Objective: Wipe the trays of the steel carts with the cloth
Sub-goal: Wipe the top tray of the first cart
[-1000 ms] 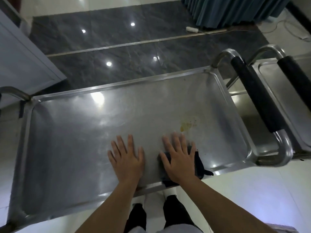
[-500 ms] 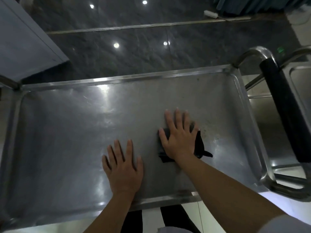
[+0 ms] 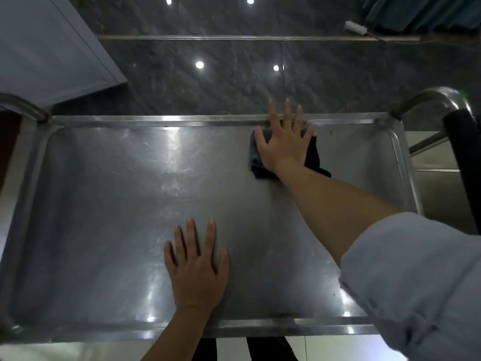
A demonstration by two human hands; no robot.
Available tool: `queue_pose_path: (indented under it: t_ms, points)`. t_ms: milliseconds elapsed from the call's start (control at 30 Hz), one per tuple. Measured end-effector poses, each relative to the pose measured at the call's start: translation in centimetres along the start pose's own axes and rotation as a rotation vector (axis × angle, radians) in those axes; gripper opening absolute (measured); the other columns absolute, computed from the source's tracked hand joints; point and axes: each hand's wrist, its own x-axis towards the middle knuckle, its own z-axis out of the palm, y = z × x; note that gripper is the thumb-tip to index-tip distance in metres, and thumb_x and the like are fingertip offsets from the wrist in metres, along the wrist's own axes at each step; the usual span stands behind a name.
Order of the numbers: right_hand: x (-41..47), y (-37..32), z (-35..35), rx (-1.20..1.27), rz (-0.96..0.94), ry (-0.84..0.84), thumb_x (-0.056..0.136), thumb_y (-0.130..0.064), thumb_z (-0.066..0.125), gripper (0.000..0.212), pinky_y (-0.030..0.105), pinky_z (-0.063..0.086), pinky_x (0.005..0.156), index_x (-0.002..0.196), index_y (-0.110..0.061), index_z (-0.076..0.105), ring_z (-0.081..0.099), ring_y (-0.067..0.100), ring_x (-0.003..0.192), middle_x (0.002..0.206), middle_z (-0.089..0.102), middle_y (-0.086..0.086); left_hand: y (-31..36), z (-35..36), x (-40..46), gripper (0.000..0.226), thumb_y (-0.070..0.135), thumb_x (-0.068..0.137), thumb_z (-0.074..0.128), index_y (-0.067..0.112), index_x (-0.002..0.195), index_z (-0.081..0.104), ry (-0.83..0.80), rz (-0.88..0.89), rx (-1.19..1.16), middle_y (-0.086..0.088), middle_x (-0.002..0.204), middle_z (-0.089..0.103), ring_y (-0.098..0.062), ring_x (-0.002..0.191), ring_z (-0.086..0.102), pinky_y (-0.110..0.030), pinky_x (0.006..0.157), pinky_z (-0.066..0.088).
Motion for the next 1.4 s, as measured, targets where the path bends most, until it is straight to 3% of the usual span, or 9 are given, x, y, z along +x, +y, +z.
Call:
queue_pose_path:
  t_ms: [200, 467, 633, 967, 1267, 1400]
  points:
    - [3.5, 0.2, -0.7, -0.020, -0.054, 0.064, 0.098, -0.064, 0.018, 0.068, 0.060, -0.001, 0.121, 0.157, -0.042, -0.005, -0.008, 0.028, 0.154, 0.169, -0.005, 0.000, 0.1, 0.0, 0.1, 0.067, 0.051, 0.092, 0.047, 0.026, 0.154, 0.036, 0.032, 0.011, -0.009, -0.015, 0.163, 0.023, -0.039, 0.150, 0.017, -0.059, 0.120, 0.014]
    - [0.9, 1.0, 0.1, -0.034, -0.068, 0.130, 0.100, -0.061, 0.019, 0.065, 0.058, 0.001, 0.122, 0.158, -0.040, 0.000, -0.003, 0.026, 0.155, 0.169, 0.002, 0.002, -0.4, 0.4, -0.4, 0.067, 0.054, 0.093, 0.045, 0.027, 0.154, 0.035, 0.034, 0.021, -0.026, -0.013, 0.164, 0.021, -0.037, 0.151, 0.015, -0.058, 0.120, 0.013]
    - [-6.5, 2.6, 0.2, -0.006, -0.041, 0.074, 0.098, -0.060, 0.022, 0.067, 0.063, 0.007, 0.118, 0.159, -0.038, 0.002, 0.003, 0.030, 0.154, 0.168, 0.006, 0.006, -0.7, 0.5, -0.7, 0.069, 0.056, 0.094, 0.039, 0.031, 0.157, 0.026, 0.018, 0.020, -0.040, -0.011, 0.165, 0.016, -0.036, 0.152, 0.010, -0.057, 0.121, 0.010]
    - [-25.5, 6.7, 1.3, -0.043, 0.067, -0.005, 0.097, -0.058, 0.027, 0.066, 0.059, 0.016, 0.118, 0.158, -0.037, 0.018, 0.019, 0.028, 0.152, 0.166, 0.021, 0.003, -0.3, -0.3, -0.7, 0.067, 0.057, 0.092, 0.033, 0.032, 0.154, 0.031, -0.048, -0.005, -0.094, -0.013, 0.164, 0.020, -0.038, 0.150, 0.015, -0.058, 0.119, 0.010]
    - [-32.6, 9.1, 0.6, -0.057, 0.097, -0.069, 0.101, -0.062, 0.013, 0.063, 0.049, -0.001, 0.124, 0.159, -0.038, 0.009, -0.001, 0.024, 0.155, 0.168, 0.012, 0.002, -0.5, -0.5, -0.9, 0.068, 0.058, 0.090, 0.029, 0.033, 0.154, 0.032, -0.063, -0.006, -0.109, -0.012, 0.164, 0.020, -0.037, 0.150, 0.015, -0.057, 0.119, 0.011]
    - [-31.1, 9.0, 0.6, -0.043, 0.152, -0.052, 0.100, -0.065, 0.017, 0.064, 0.052, 0.004, 0.123, 0.158, -0.039, 0.013, 0.007, 0.024, 0.154, 0.166, 0.020, 0.000, -0.5, -0.5, -0.9, 0.067, 0.056, 0.092, 0.031, 0.030, 0.153, 0.034, -0.041, 0.008, -0.089, -0.015, 0.162, 0.024, -0.040, 0.149, 0.019, -0.058, 0.117, 0.013]
